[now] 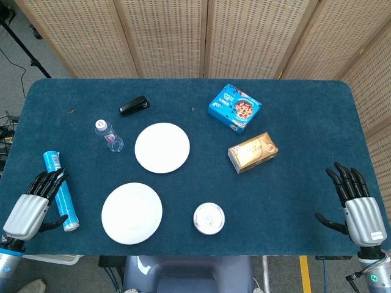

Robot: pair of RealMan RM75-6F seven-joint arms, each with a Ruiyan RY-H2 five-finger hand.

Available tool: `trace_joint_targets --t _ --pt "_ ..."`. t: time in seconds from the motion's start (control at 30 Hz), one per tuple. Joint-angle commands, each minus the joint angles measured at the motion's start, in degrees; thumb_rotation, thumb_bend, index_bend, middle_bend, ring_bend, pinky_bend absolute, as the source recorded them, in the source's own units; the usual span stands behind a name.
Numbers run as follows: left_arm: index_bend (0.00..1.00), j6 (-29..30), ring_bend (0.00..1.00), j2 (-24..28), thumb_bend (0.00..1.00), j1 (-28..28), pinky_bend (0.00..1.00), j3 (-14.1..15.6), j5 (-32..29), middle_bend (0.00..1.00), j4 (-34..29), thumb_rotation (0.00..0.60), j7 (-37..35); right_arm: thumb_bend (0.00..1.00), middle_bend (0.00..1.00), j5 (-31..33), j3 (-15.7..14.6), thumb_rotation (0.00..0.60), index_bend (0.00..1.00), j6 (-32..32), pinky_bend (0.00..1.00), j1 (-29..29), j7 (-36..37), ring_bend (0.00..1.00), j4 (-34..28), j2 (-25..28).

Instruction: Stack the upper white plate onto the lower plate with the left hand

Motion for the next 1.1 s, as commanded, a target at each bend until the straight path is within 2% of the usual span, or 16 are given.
trace_joint_targets --t 0.03,0.3,0.5,0.67,0.97,1.1 --pt "0.01 -0.13 0.0 0.05 0.19 -0.05 0.0 0.1 0.09 0.0 0.04 0.6 -0.31 0.0 0.0 -0.04 -0.02 0.6 0.0 -0.04 0.0 0.01 0.05 0.0 0.01 0.0" --pt "0.02 -1.38 0.0 -0.55 0.19 -1.03 0.0 0.05 0.62 0.0 1.2 0.6 -0.31 0.0 0.0 0.13 -0.03 0.6 0.0 0.05 0.0 -0.15 0.4 0.0 -0.12 0.08" --pt "0.03 -4.73 0.0 -3.08 0.19 -5.95 0.0 -1.84 3.5 0.0 5.48 0.6 -1.58 0.0 0.0 0.5 0.05 0.6 0.0 -0.46 0.0 0.01 0.23 0.0 -0.06 0.02" --pt "0.03 -10.57 0.0 -7.84 0.19 -12.74 0.0 -4.38 4.59 0.0 11.81 0.6 -4.68 0.0 0.0 1.21 0.41 0.6 0.0 -1.02 0.0 0.29 0.31 0.0 0.0 -0.01" --pt "0.03 -22.42 0.0 -19.75 0.19 -22.21 0.0 -7.88 0.16 0.0 24.35 0.6 -4.61 0.0 0.0 4.02 1.07 0.6 0.0 -3.65 0.0 1.09 0.13 0.0 0.93 -0.51" --pt "0.03 -25.23 0.0 -25.25 0.19 -25.47 0.0 -8.92 -1.06 0.0 30.14 0.6 -5.24 0.0 0.0 5.32 1.5 0.6 0.0 -4.77 0.0 1.5 0.1 0.0 1.32 -0.74"
